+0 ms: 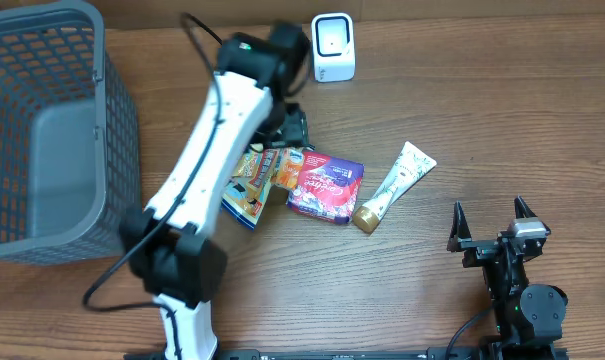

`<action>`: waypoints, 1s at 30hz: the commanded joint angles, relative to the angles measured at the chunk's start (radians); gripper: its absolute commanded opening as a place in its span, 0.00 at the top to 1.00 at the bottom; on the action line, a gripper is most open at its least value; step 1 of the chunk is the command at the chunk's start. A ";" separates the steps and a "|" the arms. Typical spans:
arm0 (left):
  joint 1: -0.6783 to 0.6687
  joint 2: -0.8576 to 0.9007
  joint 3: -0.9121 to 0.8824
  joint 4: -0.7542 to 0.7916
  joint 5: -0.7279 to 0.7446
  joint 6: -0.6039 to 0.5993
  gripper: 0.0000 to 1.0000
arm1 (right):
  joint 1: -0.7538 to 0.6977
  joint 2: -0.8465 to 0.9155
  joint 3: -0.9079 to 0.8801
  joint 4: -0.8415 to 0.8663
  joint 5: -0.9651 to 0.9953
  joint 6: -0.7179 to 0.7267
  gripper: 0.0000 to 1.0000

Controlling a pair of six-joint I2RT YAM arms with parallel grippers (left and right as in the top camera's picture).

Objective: Scan the item barcode

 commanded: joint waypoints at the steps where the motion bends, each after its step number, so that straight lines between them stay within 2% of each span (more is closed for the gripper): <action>1: 0.066 -0.097 0.081 -0.020 -0.084 0.010 0.12 | -0.004 -0.009 -0.010 0.006 0.010 -0.002 0.00; 7: 0.238 -0.180 0.091 -0.090 -0.087 -0.013 0.11 | -0.004 -0.009 -0.010 0.006 0.010 -0.002 0.00; 12: 0.330 -0.270 0.091 -0.074 -0.002 0.053 0.12 | -0.004 -0.009 -0.010 0.006 0.010 -0.002 0.00; 15: 0.349 -0.341 0.091 -0.077 -0.049 0.053 0.11 | -0.004 -0.009 -0.010 0.006 0.010 -0.002 0.00; 19: 0.400 -0.410 0.085 -0.090 -0.192 0.049 0.09 | -0.004 -0.009 -0.010 0.006 0.010 -0.002 0.00; 20: 0.423 -0.422 0.079 -0.090 -0.203 0.049 0.00 | -0.004 -0.009 -0.010 0.006 0.010 -0.002 0.00; 21: 0.458 -0.432 0.071 -0.090 -0.206 0.050 0.00 | -0.004 -0.009 -0.010 0.006 0.010 -0.002 0.00; 25: 0.574 -0.435 0.027 -0.089 -0.092 0.049 0.00 | -0.004 -0.009 -0.010 0.006 0.010 -0.002 0.00; 28: 0.607 -0.431 -0.019 -0.077 0.007 0.069 0.17 | -0.004 -0.009 -0.010 0.006 0.010 -0.002 0.00; 30: 0.606 -0.430 -0.042 -0.050 0.048 0.116 0.21 | -0.004 -0.009 -0.010 0.006 0.010 -0.002 0.00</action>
